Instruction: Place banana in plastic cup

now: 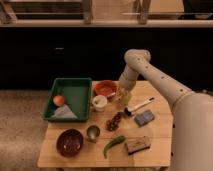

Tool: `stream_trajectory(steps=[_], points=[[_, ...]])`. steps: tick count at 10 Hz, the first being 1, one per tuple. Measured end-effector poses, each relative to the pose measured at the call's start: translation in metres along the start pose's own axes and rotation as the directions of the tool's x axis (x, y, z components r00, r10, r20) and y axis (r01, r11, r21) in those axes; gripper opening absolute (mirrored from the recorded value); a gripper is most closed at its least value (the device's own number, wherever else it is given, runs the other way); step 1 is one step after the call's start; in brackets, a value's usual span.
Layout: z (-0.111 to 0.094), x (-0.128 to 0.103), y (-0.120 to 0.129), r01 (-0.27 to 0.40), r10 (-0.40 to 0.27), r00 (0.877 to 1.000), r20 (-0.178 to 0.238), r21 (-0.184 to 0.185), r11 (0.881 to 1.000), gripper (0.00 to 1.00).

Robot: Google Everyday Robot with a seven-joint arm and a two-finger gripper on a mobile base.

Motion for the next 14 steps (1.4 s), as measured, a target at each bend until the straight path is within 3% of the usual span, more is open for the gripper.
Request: stream_trajectory(steps=[7,9,14], points=[[0.008,0.012,0.000,-0.019,0.019,1.000,-0.019,-0.023,1.000,0.03],[0.008,0.013,-0.001,-0.031,0.031,0.999,-0.025,-0.030,0.999,0.19],[0.008,0.016,0.003,-0.046,0.045,0.999,-0.026,-0.048,0.998,0.70]])
